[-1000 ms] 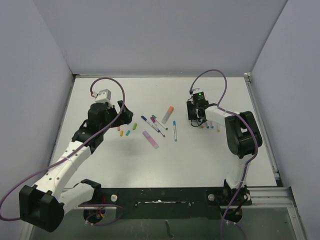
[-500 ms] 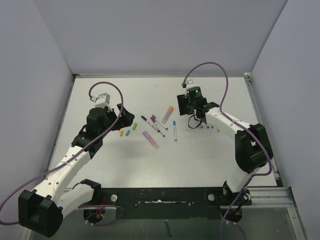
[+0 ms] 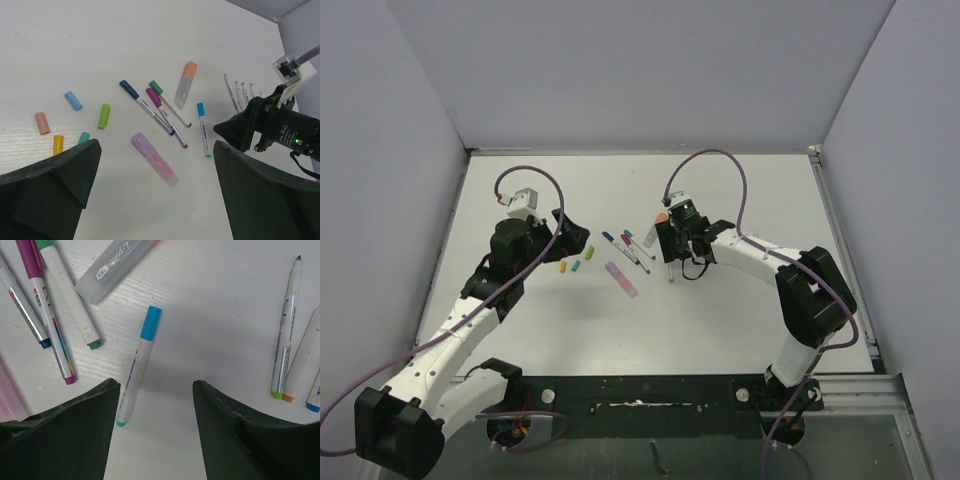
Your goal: Open the pen caps
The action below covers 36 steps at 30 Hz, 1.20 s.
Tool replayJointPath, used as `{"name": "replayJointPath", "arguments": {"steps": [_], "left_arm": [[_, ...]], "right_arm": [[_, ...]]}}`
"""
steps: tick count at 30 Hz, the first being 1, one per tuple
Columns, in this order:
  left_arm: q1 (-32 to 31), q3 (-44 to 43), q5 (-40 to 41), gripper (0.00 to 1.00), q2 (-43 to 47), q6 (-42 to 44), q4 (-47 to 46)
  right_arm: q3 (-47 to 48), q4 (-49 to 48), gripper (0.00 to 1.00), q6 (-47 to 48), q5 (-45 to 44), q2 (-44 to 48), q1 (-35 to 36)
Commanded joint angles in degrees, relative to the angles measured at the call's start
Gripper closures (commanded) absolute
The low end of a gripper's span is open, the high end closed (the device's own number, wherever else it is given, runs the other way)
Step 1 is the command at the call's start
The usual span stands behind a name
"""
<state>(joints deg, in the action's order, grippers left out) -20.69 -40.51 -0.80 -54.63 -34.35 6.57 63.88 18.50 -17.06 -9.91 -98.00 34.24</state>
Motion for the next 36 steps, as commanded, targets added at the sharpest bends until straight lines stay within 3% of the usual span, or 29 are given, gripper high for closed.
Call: {"name": "replayJointPath", "arguments": {"steps": [1, 20, 27, 34, 36], "left_arm": [[-0.3, 0.2, -0.9, 0.02, 0.8, -0.7, -3.9], [-0.3, 1.0, -0.7, 0.02, 0.8, -1.0, -4.4], [-0.3, 1.1, -0.8, 0.02, 0.9, -1.1, -4.5], [-0.8, 1.2, -1.5, 0.02, 0.2, -1.4, -5.1], [-1.7, 1.5, -1.6, 0.03, -0.6, -1.6, -6.2]], "right_arm": [[0.7, 0.3, 0.4, -1.8, -1.1, -0.7, 1.4], [1.5, 0.6, 0.48, -5.0, 0.0, -7.9, 3.5], [1.6, 2.1, 0.66, -6.6, 2.3, -10.0, 2.6], [-0.8, 1.2, 0.96, -7.0, 5.3, -9.4, -0.5], [-2.0, 0.3, 1.0, -6.5, 5.2, -7.6, -1.1]]}}
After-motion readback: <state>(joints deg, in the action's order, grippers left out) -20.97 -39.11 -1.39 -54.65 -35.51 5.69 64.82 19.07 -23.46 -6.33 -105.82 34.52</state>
